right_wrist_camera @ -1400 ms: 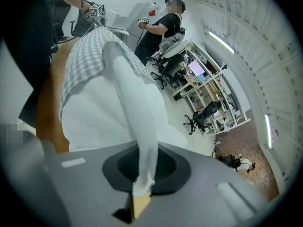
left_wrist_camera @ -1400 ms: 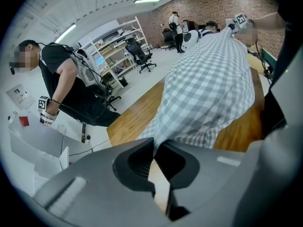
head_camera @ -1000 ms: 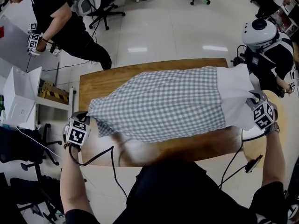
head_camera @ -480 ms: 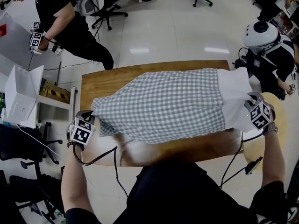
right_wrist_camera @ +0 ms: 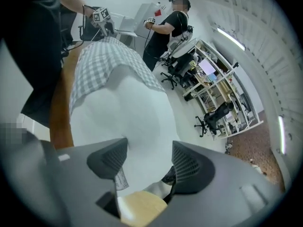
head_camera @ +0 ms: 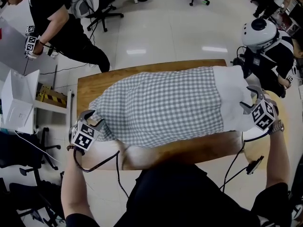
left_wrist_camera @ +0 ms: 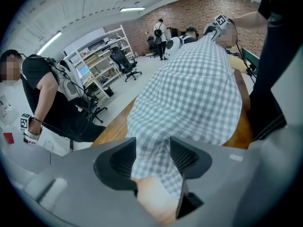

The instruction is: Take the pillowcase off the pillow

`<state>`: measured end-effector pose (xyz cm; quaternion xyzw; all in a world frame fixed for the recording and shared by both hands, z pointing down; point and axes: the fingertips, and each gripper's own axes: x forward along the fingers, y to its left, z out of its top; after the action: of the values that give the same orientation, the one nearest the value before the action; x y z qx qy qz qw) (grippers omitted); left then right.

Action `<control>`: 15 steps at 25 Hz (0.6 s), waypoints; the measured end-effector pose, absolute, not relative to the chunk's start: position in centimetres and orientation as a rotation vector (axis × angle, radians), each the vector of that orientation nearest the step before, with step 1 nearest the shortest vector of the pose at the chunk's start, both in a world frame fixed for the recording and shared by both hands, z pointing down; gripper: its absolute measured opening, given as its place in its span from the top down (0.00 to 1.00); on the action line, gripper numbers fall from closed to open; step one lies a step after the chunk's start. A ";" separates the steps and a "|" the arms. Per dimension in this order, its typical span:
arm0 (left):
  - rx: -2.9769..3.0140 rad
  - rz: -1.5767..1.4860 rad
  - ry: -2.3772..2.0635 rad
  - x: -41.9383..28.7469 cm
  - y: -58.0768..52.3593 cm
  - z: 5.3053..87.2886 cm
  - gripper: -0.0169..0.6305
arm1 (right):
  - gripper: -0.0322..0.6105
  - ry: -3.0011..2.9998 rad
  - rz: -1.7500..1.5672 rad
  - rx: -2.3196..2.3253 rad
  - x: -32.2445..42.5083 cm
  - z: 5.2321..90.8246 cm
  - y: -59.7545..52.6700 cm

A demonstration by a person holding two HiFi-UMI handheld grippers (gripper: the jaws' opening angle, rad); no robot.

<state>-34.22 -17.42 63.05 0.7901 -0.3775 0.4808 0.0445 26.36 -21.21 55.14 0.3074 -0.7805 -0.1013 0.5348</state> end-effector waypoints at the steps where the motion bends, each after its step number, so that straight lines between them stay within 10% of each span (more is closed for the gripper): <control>1: 2.441 1.457 -1.141 -33.7 -17.6 62.5 0.61 | 0.48 -1.880 -0.249 0.712 25.5 54.3 -21.1; 15: 2.627 1.636 -0.661 -22.4 -17.8 62.7 0.42 | 0.36 -1.951 -0.269 0.362 16.0 55.5 -20.4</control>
<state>-22.45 -17.80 62.74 0.8301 -0.2090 0.5169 -0.0115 15.99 -20.38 55.48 0.1522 -0.8205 -0.1131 0.5392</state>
